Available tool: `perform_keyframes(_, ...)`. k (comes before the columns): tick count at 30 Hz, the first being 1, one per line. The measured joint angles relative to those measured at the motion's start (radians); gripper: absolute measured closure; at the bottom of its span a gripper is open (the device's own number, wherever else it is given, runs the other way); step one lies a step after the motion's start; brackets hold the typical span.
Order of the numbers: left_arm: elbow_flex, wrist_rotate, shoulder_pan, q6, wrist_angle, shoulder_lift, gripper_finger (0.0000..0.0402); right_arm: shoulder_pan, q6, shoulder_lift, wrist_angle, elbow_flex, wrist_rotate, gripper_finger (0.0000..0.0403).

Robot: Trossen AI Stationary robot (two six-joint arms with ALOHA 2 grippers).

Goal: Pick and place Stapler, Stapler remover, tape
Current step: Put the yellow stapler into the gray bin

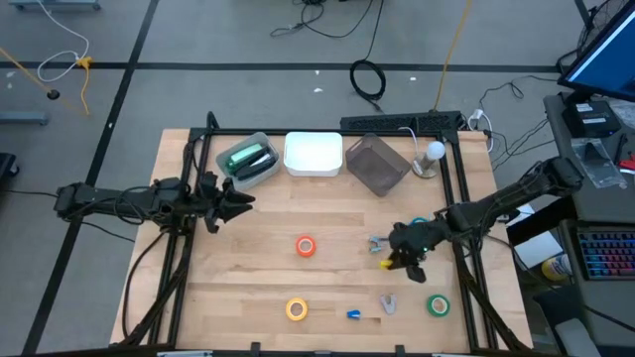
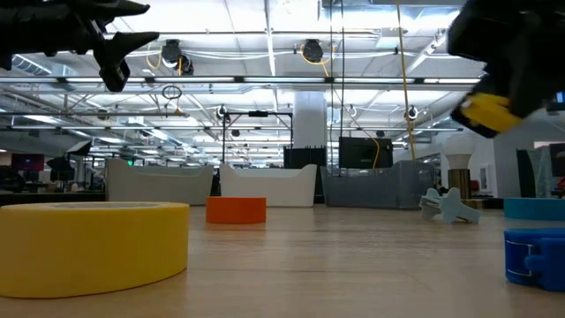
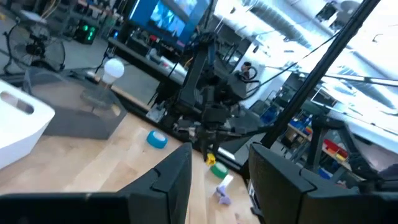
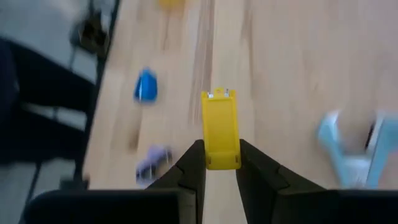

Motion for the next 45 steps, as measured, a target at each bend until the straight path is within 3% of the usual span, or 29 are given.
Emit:
perform_keyframes(13,0.0,-0.03,0.0,0.013,0.021,0.0,0.0243,-0.208,-0.033,0.044,0.39,0.018,0.001,0.0344)
perform_keyframes(21,0.0,-0.109,0.0,-0.004,0.023,0.004,0.0243,-0.268,-0.129,0.172,0.403,0.158,-0.001,0.0344)
perform_keyframes(32,0.0,-0.103,0.0,0.0,0.053,0.12,0.0243,-0.346,-0.161,0.365,0.396,0.374,-0.004,0.0344)
perform_keyframes(40,0.0,-0.094,-0.021,0.252,0.294,0.274,0.0243,-0.383,-0.157,0.489,0.398,0.495,-0.031,0.0344)
perform_keyframes(45,0.013,-0.096,-0.05,0.323,0.374,0.362,0.0243,-0.406,-0.154,0.531,0.45,0.526,-0.032,0.0344)
